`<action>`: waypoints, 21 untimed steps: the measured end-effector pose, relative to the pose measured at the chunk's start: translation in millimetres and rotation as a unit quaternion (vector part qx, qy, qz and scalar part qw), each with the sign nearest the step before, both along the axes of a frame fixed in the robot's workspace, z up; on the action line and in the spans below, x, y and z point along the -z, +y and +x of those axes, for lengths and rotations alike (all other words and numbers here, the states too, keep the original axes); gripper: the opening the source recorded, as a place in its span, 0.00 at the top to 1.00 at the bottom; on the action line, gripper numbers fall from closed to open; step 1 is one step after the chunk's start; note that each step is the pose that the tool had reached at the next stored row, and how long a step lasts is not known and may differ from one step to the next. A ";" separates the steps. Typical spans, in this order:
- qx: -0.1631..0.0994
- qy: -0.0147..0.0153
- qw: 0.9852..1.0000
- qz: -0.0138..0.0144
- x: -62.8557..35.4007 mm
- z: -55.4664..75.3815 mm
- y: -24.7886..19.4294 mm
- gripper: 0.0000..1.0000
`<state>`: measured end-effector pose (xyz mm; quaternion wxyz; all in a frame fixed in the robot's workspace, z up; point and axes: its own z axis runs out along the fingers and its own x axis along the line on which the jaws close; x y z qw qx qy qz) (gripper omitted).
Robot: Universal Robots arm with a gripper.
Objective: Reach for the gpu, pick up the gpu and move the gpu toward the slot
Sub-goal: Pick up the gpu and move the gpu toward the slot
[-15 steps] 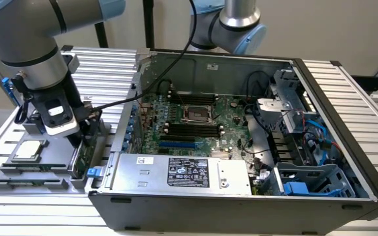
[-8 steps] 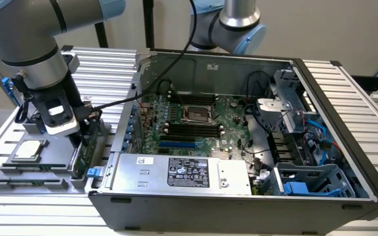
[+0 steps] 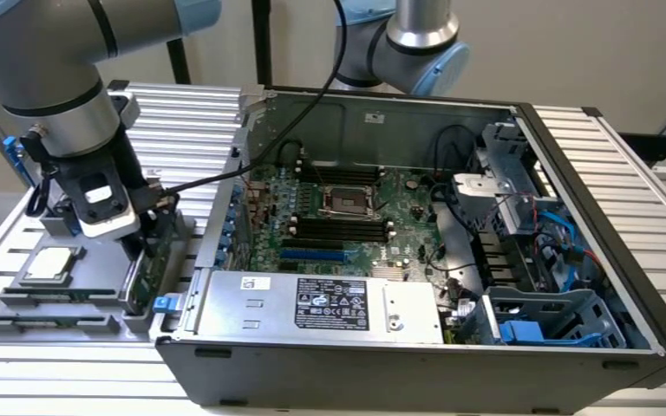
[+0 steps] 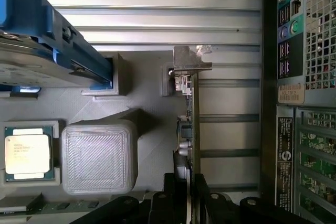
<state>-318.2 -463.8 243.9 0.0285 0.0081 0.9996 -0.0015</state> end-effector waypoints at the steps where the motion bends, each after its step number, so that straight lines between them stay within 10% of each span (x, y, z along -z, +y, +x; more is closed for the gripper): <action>1: 0.000 0.001 1.000 0.000 -0.7 0.0 -0.1 0.74; 5: 0.000 0.007 1.000 0.004 -3.9 0.9 -0.5 0.74; 10: 0.000 0.022 1.000 0.011 -4.9 4.2 -0.9 0.74; 21: 0.000 0.052 0.999 0.011 -24.9 12.2 -0.9 0.74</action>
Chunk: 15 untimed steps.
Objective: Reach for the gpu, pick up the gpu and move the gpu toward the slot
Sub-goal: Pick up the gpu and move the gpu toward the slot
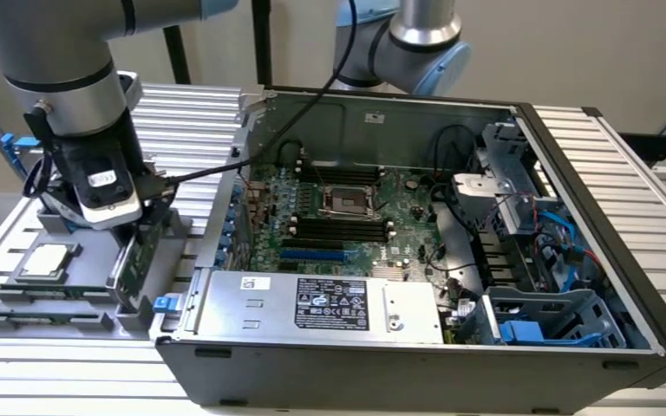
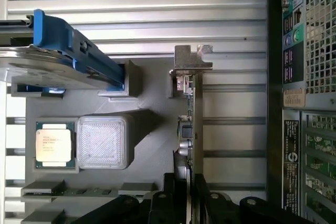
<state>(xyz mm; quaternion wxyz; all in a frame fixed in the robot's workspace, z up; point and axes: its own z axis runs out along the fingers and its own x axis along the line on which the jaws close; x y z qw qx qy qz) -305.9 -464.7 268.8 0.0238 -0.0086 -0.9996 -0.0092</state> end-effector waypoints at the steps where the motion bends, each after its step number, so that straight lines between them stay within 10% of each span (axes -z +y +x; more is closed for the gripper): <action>1: 0.000 0.002 1.000 0.000 -3.2 0.7 0.0 0.74; 6: 0.000 0.008 1.000 0.000 -23.8 4.6 0.0 0.74; 15: 0.000 0.010 1.000 0.000 -64.8 12.6 0.0 0.74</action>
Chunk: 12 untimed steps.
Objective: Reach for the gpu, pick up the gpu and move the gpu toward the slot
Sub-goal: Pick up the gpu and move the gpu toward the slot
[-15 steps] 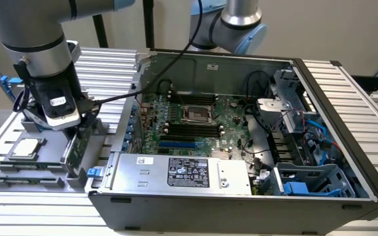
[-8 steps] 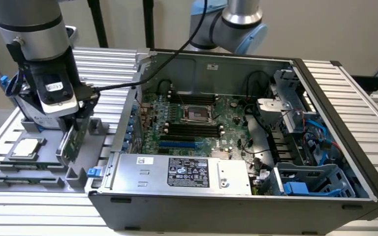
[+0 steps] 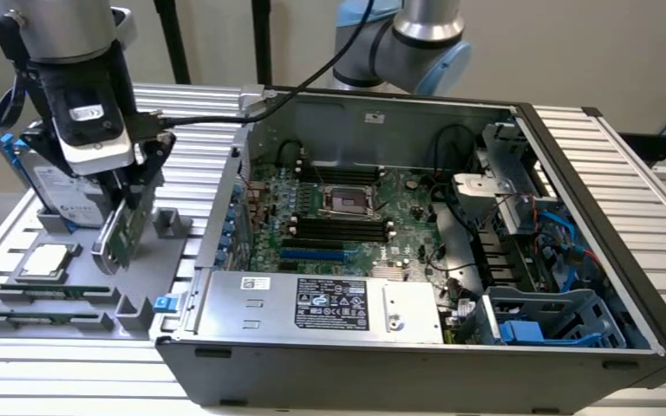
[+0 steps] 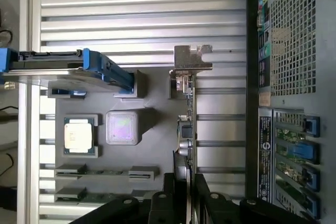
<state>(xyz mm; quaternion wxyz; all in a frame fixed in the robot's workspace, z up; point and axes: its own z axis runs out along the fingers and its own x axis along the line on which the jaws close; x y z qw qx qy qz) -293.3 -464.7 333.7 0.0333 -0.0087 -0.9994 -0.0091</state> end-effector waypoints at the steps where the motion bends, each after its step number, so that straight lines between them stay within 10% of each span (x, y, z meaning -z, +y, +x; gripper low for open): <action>1: 0.000 0.000 1.000 0.000 -4.6 1.0 0.0 0.74; 12: 0.000 0.001 1.000 0.000 -54.7 25.8 -0.1 0.74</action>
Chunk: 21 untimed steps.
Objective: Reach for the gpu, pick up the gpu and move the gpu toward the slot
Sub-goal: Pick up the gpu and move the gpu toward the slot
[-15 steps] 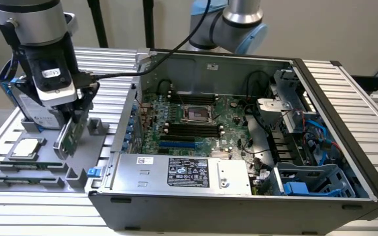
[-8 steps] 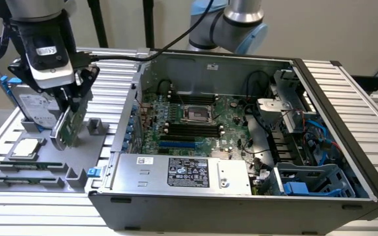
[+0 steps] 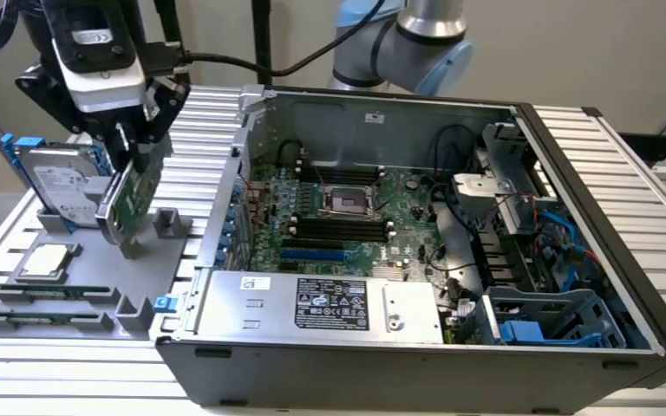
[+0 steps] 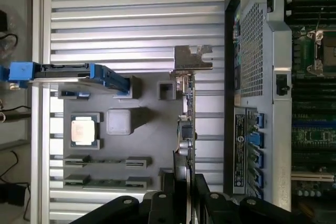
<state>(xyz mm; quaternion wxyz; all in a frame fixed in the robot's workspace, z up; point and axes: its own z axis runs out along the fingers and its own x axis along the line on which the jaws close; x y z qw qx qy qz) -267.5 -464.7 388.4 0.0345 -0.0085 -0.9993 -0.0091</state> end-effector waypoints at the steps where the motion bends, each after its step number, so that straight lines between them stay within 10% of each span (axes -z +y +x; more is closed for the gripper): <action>1: 0.000 0.000 1.000 0.000 -4.6 4.5 -0.1 0.74; 12: 0.000 0.004 1.000 0.003 -52.0 54.3 -2.1 0.74; 21: 0.000 0.005 1.000 0.006 -56.1 95.2 -2.1 0.74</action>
